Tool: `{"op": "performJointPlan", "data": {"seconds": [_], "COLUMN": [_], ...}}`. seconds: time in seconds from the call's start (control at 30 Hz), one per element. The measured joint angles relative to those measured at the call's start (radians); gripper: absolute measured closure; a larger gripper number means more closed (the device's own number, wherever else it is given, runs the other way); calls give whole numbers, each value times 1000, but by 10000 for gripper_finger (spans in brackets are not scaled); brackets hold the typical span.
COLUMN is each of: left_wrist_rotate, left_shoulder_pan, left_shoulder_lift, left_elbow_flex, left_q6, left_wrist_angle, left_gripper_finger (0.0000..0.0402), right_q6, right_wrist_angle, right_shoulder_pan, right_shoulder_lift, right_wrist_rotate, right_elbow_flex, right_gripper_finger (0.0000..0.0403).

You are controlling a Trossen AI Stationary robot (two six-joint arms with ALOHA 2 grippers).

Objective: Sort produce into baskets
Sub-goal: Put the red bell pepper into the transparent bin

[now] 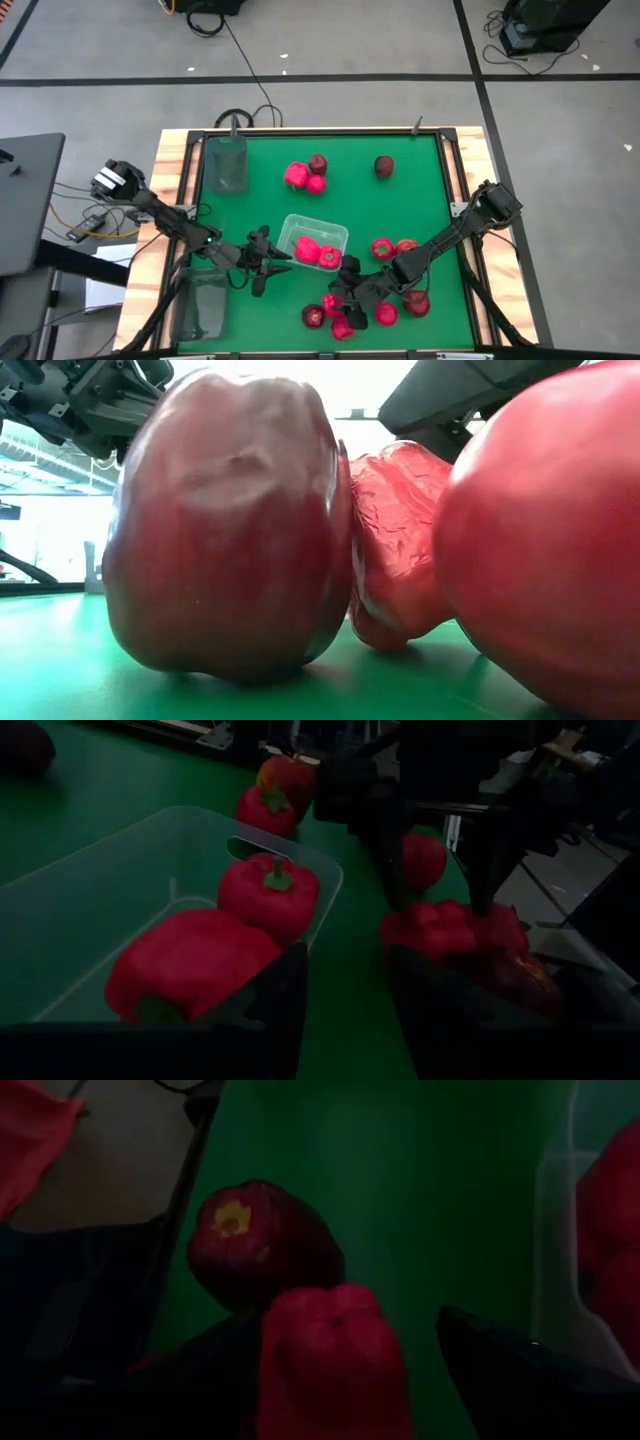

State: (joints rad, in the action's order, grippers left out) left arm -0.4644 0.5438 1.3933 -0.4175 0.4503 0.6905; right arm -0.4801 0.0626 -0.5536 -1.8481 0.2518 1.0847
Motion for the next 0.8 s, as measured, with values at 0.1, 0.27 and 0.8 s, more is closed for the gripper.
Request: {"op": "performJointPlan", "data": {"seconds": [0.1, 0.27, 0.8], "left_wrist_rotate": [-4, -6, -6], "left_shoulder_pan": [0, 0, 0], "left_shoulder_lift": [0, 0, 0], "left_elbow_flex": [0, 0, 0], "left_q6": [-1, -2, -23], "left_wrist_angle": [0, 0, 6], "left_gripper_finger": [254, 254, 254], "right_q6": [0, -13, -52], "right_wrist_angle": [-4, 14, 25], "right_shoulder_pan": [1, 1, 7], "right_shoulder_lift": [0, -15, -65], "right_wrist_rotate": [-18, -19, -73], "right_elbow_flex": [0, 0, 1], "right_gripper_finger": [92, 92, 170]}}
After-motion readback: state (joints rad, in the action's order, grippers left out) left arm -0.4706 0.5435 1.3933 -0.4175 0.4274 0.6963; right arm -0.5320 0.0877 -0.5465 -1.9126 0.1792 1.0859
